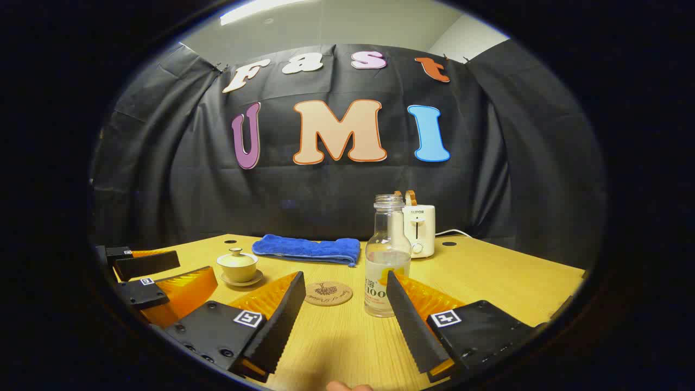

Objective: Open the teacup lid with one hand, grasp the water bottle and pour water into the teacup with the other hand; after pouring, place the water bottle on the coaster and then close the teacup lid.

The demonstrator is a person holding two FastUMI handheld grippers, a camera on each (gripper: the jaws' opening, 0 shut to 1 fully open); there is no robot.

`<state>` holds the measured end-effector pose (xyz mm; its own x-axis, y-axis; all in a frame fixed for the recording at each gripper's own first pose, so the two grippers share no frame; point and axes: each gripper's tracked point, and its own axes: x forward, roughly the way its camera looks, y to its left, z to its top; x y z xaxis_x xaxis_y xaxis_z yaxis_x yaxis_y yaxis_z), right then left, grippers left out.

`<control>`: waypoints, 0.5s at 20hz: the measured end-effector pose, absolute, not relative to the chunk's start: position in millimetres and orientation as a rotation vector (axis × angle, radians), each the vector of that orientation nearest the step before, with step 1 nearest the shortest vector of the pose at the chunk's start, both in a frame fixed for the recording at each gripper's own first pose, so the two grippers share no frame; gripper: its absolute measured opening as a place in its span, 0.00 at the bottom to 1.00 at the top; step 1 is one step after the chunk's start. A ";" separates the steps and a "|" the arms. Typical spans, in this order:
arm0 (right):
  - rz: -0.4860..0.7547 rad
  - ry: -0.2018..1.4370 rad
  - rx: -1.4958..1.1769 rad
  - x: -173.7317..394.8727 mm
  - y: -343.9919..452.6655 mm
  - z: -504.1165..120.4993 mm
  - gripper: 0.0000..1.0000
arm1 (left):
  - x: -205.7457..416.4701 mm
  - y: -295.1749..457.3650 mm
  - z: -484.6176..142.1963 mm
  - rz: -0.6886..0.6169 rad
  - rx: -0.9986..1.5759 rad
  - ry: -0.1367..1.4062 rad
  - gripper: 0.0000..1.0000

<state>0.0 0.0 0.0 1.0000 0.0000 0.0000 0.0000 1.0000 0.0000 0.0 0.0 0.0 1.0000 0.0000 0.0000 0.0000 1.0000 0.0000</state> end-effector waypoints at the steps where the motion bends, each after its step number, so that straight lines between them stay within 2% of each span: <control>1: 0.000 0.000 0.001 0.3 -0.5 1.4 0.95 | 0.0 -0.2 -2.2 0.005 0.005 0.005 0.97; 10: -0.005 0.000 0.000 0.9 -1.9 0.0 0.95 | 1.0 2.7 -2.4 0.020 0.001 0.002 0.96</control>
<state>0.9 -1.9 0.0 1.0000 -0.0054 0.0004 0.0054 1.0000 0.0001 1.0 2.7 -2.4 0.9998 0.0202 -0.0019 -0.0202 0.9998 0.0015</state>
